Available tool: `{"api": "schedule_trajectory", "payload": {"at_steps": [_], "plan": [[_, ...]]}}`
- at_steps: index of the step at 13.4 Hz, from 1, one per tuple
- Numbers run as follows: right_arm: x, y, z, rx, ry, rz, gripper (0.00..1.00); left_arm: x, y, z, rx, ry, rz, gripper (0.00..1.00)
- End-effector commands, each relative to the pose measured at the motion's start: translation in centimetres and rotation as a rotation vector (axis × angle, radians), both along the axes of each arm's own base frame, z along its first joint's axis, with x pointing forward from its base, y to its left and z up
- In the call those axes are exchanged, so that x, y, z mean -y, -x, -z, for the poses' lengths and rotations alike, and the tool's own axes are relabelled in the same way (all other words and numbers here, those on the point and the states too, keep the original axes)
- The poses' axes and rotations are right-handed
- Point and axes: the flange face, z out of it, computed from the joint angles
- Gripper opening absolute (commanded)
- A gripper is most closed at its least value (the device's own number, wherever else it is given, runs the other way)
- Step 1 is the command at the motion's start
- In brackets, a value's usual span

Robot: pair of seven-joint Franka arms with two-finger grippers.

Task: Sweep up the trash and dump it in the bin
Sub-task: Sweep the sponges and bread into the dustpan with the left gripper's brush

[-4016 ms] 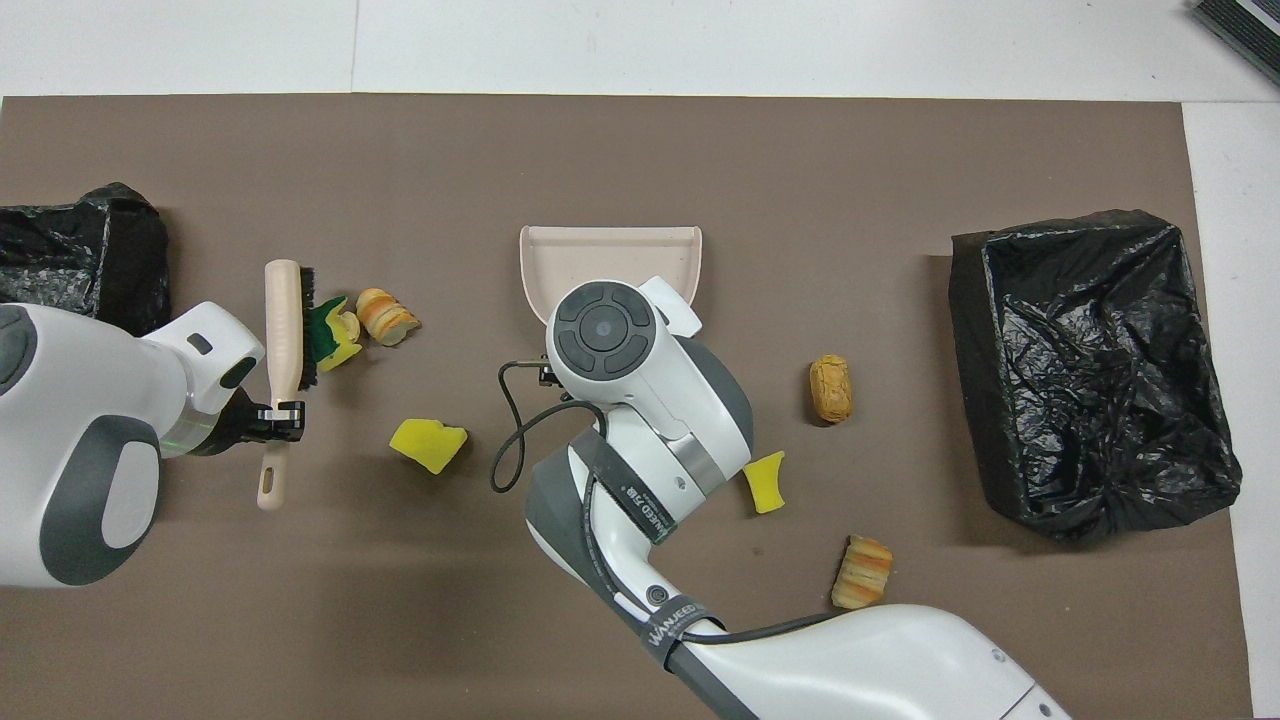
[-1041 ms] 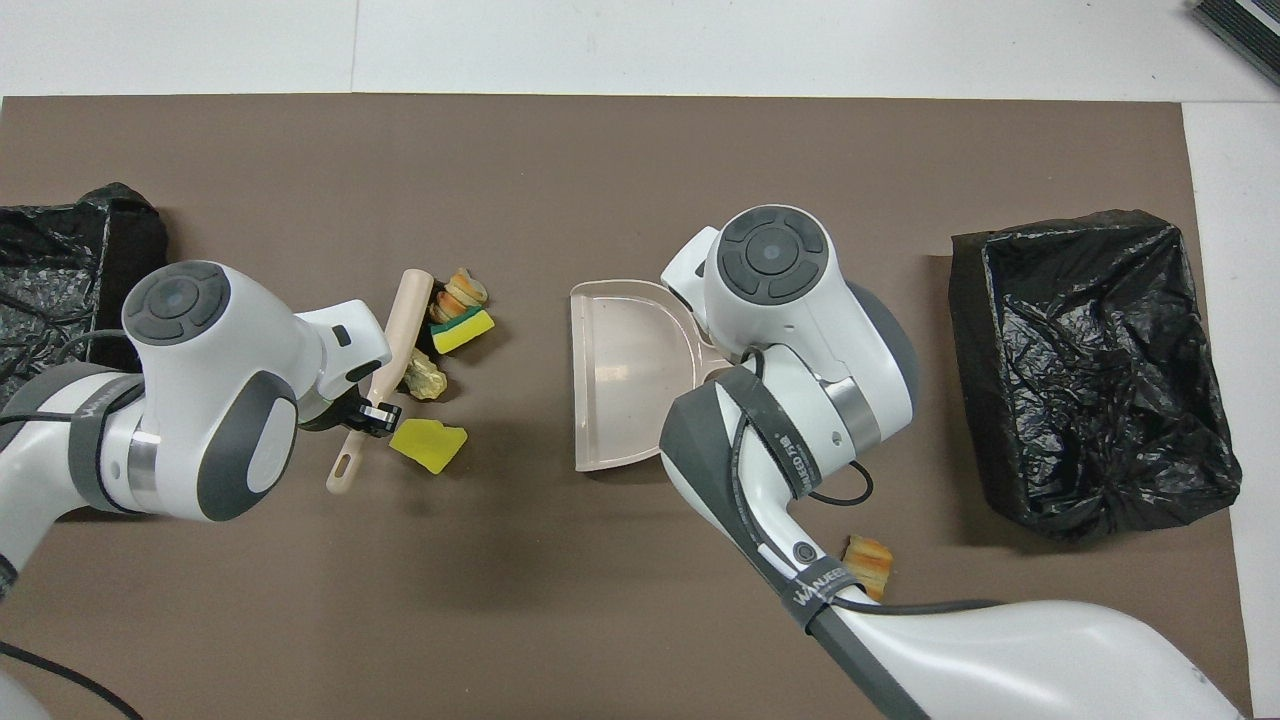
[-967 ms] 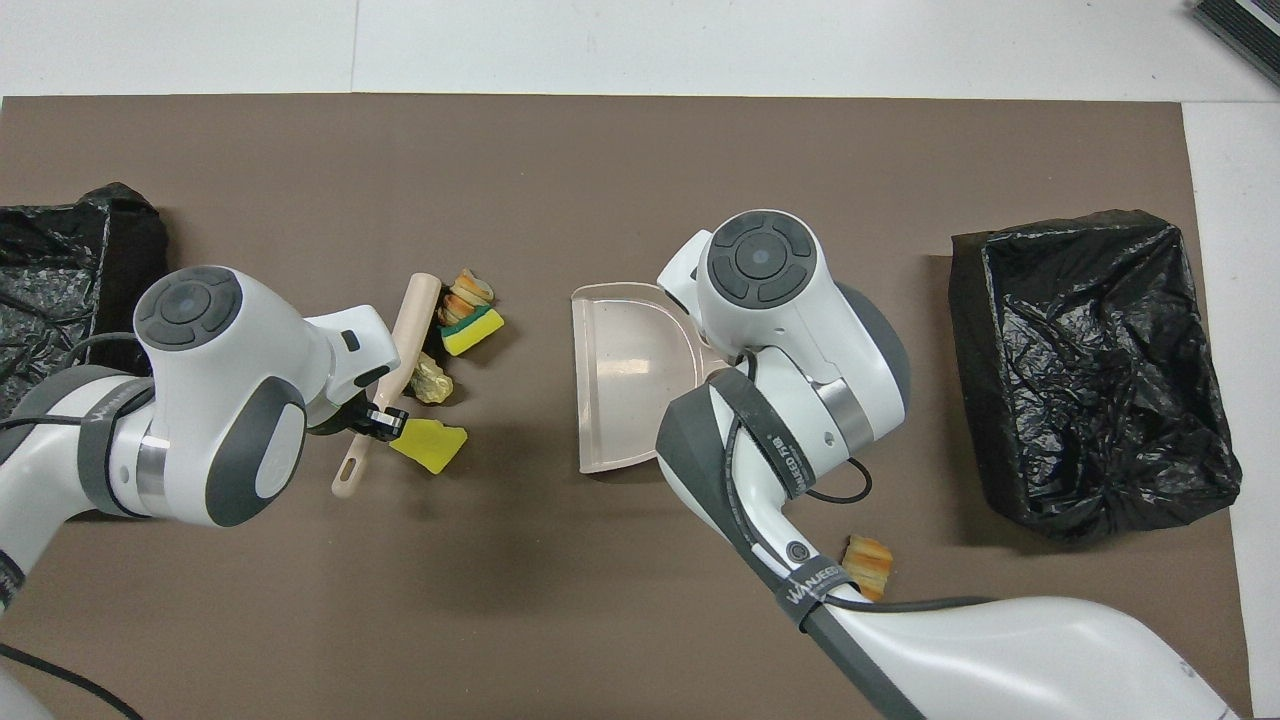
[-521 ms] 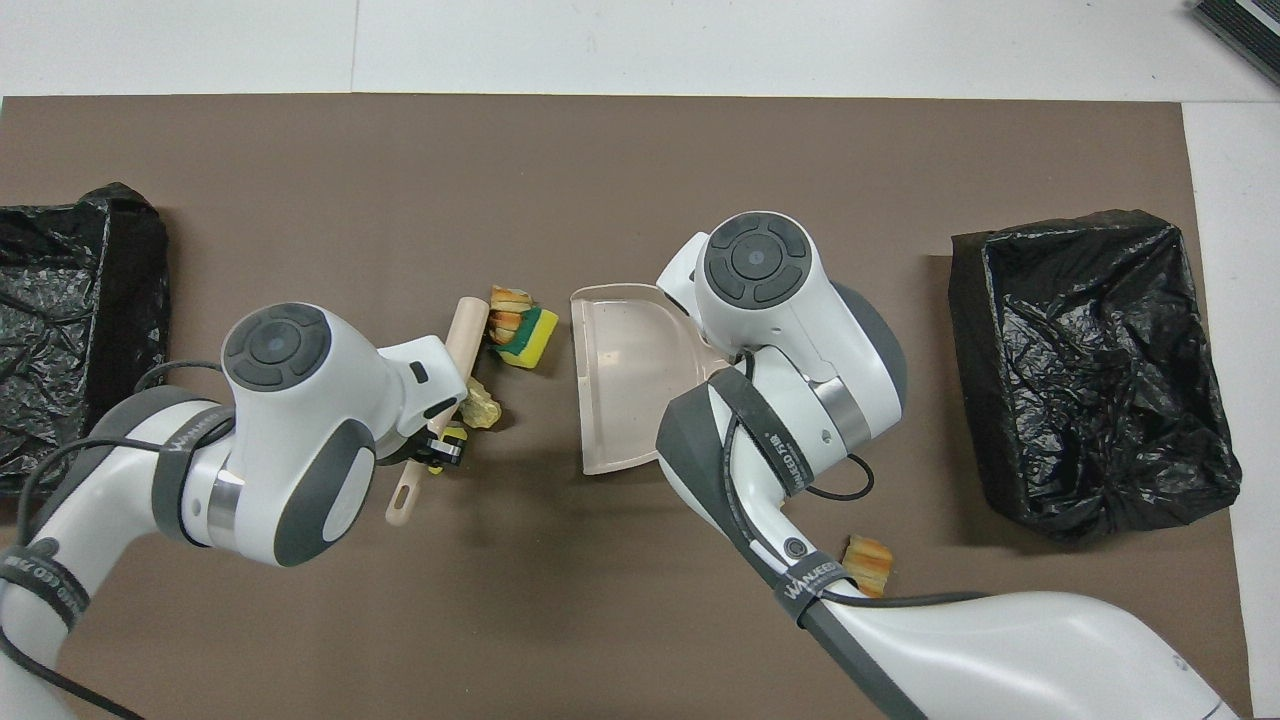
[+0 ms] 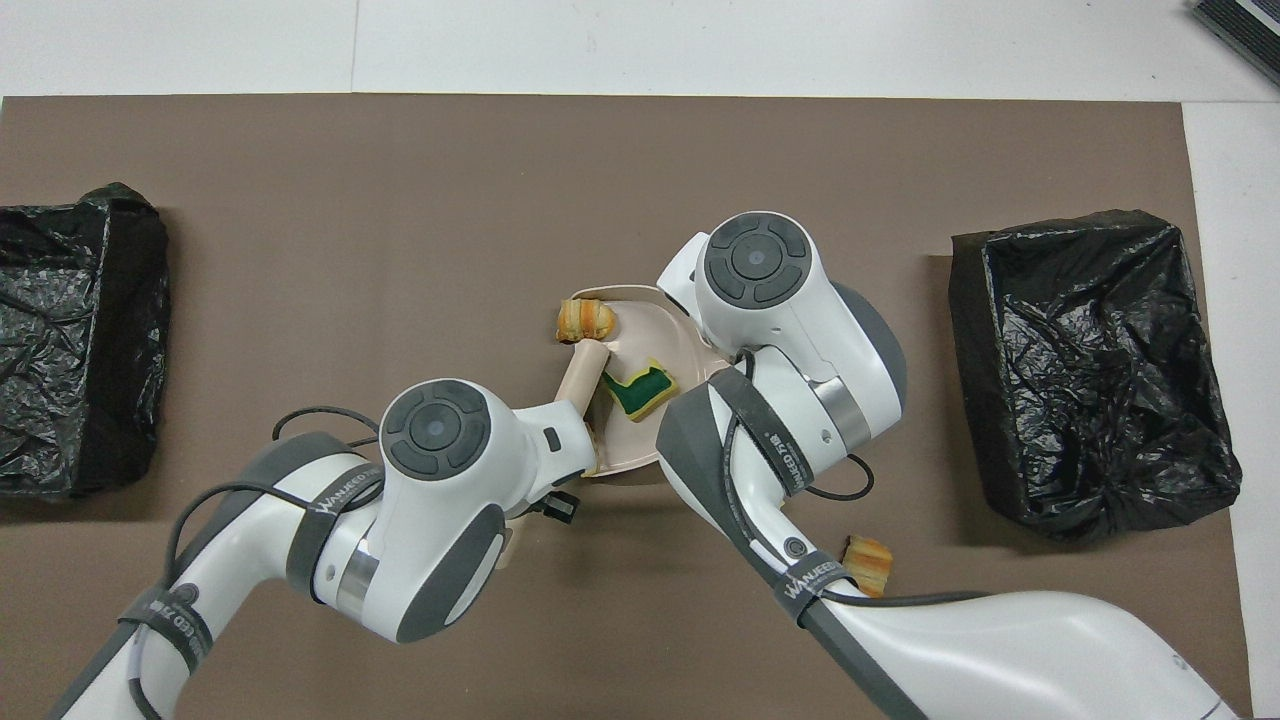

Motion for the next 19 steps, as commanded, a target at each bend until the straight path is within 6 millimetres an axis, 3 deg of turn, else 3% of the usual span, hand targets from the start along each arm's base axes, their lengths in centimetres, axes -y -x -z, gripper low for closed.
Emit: {"api": "schedule_trajectory", "payload": {"at_steps": [1,4,6,9,13,15,18,19], "plan": [[0.6,-0.5,-0.3,0.007,-0.008,-0.019,0.0,1.2,0.8,-1.8,0.022,0.028,-0.018,0.0],[0.6,-0.5,-0.4,0.002,-0.027,0.001,0.0,0.4,0.1,-5.1,0.051,0.052,-0.115,0.0],[0.6,-0.5,-0.4,-0.001,-0.031,-0.003,0.0,-0.2,0.2,-5.9,0.037,0.031,-0.284,0.0],[0.7,-0.5,-0.4,0.002,-0.03,0.014,0.0,-1.4,-0.1,-5.5,-0.01,-0.038,-0.587,0.0],[0.6,-0.5,-0.4,0.002,-0.033,0.013,0.0,-5.5,-0.6,-4.8,-0.083,-0.19,-0.975,0.0],[0.2,-0.5,-0.6,0.003,-0.068,0.011,0.0,-8.0,-0.8,-4.4,-0.106,-0.266,-1.099,0.0],[-0.2,-0.3,-0.4,0.007,-0.073,0.004,0.0,-11.5,1.7,-2.3,-0.097,-0.314,-1.114,0.0],[-0.2,-0.2,-0.4,0.007,-0.073,0.006,0.0,-11.4,2.1,-1.2,-0.09,-0.31,-1.101,0.0]]}}
